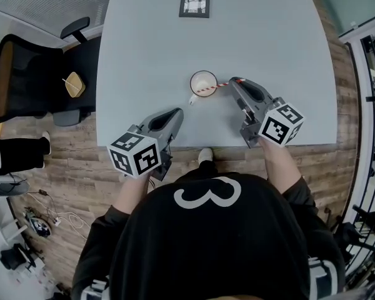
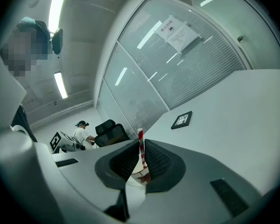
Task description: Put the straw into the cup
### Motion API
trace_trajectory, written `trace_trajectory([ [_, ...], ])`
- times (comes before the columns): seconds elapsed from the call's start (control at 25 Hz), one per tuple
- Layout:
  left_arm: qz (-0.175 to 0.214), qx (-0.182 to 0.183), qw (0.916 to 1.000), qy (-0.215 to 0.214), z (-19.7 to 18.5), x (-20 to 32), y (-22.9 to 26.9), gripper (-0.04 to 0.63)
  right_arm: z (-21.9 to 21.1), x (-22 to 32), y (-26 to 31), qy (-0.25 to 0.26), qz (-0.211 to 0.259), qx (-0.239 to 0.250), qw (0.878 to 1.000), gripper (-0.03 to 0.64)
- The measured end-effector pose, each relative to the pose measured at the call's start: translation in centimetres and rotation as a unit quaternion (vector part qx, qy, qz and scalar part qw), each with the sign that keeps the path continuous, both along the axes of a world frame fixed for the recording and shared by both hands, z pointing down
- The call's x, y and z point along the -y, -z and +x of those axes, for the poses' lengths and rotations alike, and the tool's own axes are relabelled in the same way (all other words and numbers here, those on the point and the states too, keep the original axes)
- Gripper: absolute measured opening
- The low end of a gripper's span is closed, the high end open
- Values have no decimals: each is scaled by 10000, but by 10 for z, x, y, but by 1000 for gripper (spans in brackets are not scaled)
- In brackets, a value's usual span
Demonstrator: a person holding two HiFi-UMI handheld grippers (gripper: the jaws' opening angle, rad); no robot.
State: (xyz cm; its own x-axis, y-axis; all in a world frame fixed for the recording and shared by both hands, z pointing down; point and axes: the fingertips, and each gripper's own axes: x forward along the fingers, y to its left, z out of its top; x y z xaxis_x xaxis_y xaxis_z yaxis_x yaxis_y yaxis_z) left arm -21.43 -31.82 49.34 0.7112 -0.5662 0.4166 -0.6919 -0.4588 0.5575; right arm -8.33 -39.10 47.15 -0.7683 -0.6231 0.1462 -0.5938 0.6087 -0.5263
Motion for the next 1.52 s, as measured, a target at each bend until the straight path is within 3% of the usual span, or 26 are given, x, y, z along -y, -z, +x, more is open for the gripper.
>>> trace_trajectory([
  [0.4,62,15,9999,141,0,-15,8,17,-1,-8,2,74,-44,42,10000,34],
  [0.64,148,8,9996,255,4,-36,16,17,20,-24,10,-33,2,92,10000,117],
  [0.8,223,-37,9993,293,11,-53,26,17,27,-44,19,4,41,57,10000,118],
  [1.08,437,-308,9977,406,24,-76,51,15,30,-98,53,397,375,-1,9985,115],
  [1.52,1212,-430,9917,66,76,-131,111,17,36,-197,104,1304,907,-7,9873,31],
])
